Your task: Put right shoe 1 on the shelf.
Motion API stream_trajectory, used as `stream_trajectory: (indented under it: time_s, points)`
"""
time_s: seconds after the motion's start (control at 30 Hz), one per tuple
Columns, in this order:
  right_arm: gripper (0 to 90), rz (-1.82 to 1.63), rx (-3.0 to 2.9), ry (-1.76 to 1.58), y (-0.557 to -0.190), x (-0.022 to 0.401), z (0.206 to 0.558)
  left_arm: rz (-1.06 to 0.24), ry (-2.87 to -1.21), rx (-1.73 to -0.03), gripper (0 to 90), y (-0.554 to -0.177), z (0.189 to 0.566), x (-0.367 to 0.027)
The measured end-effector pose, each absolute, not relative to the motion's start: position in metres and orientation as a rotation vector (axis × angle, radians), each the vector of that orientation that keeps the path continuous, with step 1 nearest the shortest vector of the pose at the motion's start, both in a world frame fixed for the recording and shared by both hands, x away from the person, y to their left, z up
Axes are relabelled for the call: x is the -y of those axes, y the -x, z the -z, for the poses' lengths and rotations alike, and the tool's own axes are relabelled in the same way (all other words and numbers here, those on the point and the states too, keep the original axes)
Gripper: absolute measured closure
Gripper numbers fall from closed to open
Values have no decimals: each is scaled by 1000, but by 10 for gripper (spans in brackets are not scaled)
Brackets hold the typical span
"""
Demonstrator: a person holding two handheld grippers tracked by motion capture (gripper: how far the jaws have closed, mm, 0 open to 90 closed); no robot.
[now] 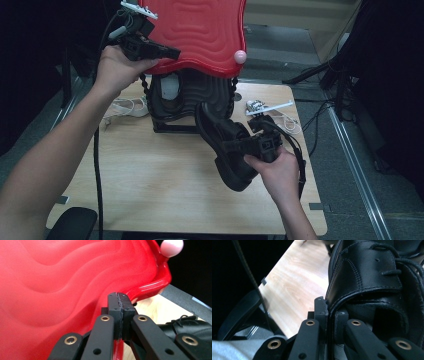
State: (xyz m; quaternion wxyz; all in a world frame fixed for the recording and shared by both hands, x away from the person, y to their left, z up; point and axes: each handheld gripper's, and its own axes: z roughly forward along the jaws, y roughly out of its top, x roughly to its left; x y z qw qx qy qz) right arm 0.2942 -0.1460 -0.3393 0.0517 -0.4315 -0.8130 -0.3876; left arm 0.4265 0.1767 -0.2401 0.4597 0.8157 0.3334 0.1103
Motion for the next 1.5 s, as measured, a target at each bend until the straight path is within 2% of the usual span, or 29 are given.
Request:
stream_trajectory:
  time_s: [0.63,1.23,1.5]
  points:
    - [862,1242,2596,1455,-336,117,339,-269,-2013,-837,900,-429,243,-179]
    - [864,1360,2718,1511,-341,79,361,-276,-2029,-848,900,-429,242,-178]
    - [863,1434,2726,1552,-357,65,366,-282,-2032,-844,900,-428,242,-178]
